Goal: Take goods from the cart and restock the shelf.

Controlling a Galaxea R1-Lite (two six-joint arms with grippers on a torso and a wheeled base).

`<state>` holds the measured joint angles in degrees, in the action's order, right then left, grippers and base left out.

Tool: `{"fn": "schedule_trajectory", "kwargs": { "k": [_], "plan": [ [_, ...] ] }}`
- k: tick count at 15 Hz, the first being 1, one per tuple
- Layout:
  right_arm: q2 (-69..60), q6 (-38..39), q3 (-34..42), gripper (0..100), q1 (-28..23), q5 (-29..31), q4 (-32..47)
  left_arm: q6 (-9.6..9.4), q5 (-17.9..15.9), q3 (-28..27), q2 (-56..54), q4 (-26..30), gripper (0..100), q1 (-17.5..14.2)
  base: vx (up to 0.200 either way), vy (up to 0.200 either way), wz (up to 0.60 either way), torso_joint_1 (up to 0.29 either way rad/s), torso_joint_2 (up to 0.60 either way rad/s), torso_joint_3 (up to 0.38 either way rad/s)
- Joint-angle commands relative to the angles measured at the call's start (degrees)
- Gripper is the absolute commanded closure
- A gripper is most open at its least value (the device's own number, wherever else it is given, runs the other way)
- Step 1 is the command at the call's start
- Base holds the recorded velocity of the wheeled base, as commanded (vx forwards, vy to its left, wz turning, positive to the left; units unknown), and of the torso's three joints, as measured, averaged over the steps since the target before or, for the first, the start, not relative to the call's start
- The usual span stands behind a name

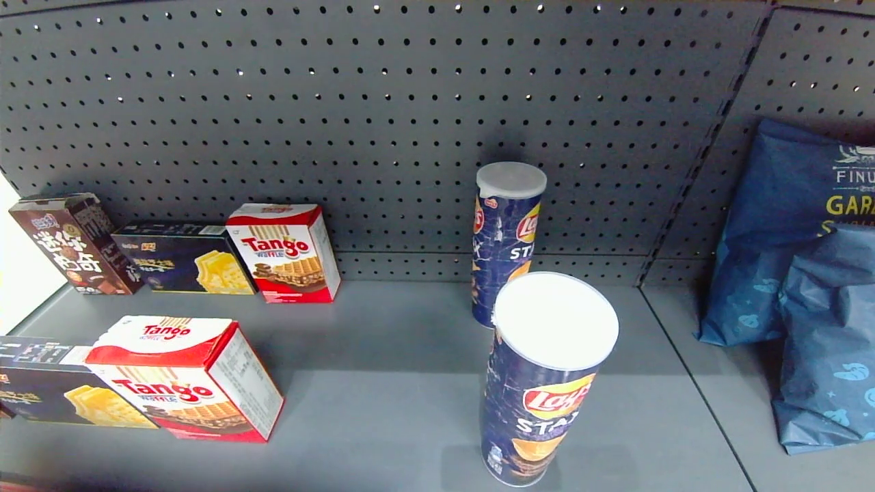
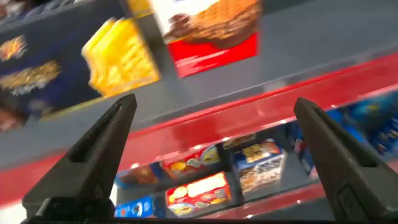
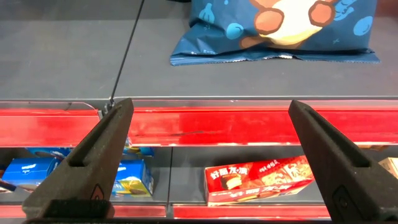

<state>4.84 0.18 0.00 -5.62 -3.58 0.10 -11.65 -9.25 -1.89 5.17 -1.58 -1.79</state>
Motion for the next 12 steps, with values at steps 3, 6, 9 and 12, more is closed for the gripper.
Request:
{"fn": "schedule_trajectory", "kwargs": {
  "k": [3,6,9,12],
  "plan": [
    [0.08,-0.01,0.0,0,-0.01,-0.02,-0.01,6.03,6.7,1.89,-5.17,0.62,0,2.14,0.0,0.0,0.0,0.0,0.0,0.0],
    [0.08,-0.01,0.0,0,-0.01,-0.02,-0.01,8.05,4.68,1.8,-5.17,1.67,0,2.14,0.0,0.0,0.0,0.0,0.0,0.0],
    [0.08,-0.01,0.0,0,-0.01,-0.02,-0.01,8.58,1.17,1.8,-5.17,1.67,0,2.14,0.0,0.0,0.0,0.0,0.0,0.0],
    [0.08,-0.01,0.0,0,-0.01,-0.02,-0.01,7.52,0.55,1.8,-5.17,1.67,0,2.14,0.0,0.0,0.0,0.0,0.0,0.0]
  ]
}}
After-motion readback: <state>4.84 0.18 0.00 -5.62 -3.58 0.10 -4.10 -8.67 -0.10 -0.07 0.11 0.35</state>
